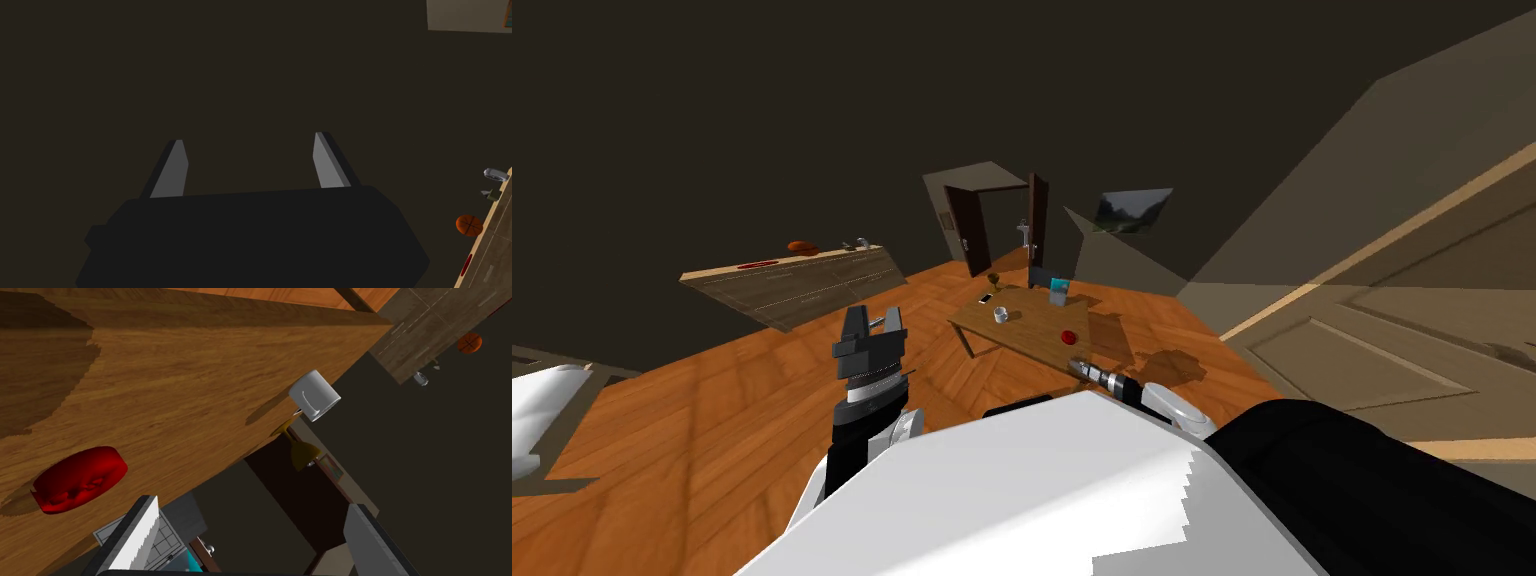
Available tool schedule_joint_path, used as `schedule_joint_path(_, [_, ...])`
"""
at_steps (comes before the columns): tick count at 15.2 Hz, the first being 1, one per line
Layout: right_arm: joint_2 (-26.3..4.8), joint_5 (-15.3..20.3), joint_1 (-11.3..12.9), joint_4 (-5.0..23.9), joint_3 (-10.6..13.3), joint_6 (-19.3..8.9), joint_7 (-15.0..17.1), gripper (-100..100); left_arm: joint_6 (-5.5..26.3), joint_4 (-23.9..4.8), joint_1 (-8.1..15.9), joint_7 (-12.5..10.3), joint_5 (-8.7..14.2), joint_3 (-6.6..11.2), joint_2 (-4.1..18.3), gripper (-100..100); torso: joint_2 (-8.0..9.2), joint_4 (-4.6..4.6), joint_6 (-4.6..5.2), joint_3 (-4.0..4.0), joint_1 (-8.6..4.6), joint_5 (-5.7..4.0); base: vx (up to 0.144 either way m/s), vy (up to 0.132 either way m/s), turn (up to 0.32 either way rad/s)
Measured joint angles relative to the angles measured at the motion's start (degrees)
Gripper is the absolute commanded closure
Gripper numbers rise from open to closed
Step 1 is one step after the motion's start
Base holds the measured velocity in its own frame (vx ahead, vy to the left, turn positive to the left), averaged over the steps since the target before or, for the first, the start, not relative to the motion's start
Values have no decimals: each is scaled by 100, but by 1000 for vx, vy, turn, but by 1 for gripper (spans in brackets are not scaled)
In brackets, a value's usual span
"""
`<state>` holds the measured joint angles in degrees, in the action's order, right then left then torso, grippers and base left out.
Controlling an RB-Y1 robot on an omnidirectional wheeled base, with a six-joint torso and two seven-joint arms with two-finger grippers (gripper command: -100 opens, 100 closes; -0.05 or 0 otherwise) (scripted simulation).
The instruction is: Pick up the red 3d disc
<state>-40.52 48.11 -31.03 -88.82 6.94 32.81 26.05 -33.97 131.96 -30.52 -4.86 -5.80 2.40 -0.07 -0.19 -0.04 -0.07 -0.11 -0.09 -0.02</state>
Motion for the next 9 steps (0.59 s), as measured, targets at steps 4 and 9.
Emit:
schedule_joint_path(4, [-161, 447, -6, 455, 60, 71, 206, -100, 0, 0, -1, 0, 0, 1, 0, 0, 0, 0, 8, 0, -2, 0, -5, -10, 325])
schedule_joint_path(9, [-441, 1062, -39, 813, 196, 3, 595, -100, 0, 0, -2, 0, 0, 1, 0, 0, -6, -1, 7, -4, -2, -1, 3, -11, 296])
